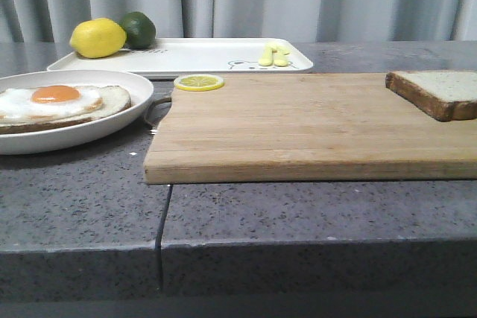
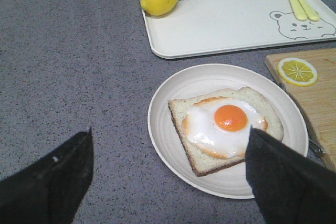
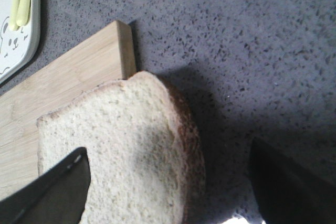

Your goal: Place bread and move sandwich to tray

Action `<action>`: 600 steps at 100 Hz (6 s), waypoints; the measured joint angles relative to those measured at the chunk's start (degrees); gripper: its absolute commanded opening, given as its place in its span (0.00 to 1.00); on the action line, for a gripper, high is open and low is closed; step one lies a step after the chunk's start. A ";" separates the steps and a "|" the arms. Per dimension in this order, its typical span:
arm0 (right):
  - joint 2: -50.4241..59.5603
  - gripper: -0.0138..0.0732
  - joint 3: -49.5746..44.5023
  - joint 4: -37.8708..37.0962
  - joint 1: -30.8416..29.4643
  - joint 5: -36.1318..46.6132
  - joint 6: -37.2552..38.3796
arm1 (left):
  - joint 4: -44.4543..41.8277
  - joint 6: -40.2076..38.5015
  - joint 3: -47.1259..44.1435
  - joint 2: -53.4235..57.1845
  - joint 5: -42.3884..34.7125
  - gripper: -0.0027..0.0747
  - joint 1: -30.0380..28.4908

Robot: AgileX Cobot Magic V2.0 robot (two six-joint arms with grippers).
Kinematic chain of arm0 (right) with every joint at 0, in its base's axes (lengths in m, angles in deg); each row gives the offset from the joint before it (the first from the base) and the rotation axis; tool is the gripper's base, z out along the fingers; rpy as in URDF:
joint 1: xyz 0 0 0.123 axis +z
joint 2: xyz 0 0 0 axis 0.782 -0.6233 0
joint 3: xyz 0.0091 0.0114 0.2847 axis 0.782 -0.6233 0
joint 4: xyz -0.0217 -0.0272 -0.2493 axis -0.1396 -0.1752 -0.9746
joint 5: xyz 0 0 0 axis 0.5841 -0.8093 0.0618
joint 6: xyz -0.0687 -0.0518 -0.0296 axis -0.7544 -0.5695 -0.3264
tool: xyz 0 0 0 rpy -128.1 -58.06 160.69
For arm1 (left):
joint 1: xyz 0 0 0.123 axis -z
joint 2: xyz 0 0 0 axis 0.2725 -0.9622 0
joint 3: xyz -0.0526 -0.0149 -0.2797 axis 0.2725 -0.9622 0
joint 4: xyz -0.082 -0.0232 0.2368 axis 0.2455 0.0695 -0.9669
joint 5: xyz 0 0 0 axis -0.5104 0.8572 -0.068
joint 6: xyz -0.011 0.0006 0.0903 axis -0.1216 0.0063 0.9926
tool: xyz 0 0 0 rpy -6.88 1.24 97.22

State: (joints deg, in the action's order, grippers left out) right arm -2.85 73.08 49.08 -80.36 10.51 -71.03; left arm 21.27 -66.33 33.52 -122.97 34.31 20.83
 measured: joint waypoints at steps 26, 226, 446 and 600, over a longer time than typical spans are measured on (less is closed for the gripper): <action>-2.08 0.86 0.13 0.89 0.00 -2.22 -0.58 | 0.00 0.00 0.00 0.00 0.00 0.75 0.00; 2.31 0.10 2.24 9.68 0.91 -10.04 0.23 | 0.00 0.00 0.00 0.00 0.00 0.75 0.00; -18.81 0.37 22.77 38.47 69.70 29.86 7.34 | 0.00 0.00 0.00 0.00 0.00 0.75 0.00; -13.13 0.84 22.77 32.63 69.59 36.17 3.18 | 0.00 0.00 0.00 0.00 0.00 0.75 0.00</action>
State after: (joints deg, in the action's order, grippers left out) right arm -15.98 95.85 81.70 -10.77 46.67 -67.84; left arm 21.27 -66.33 33.52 -122.97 34.31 20.83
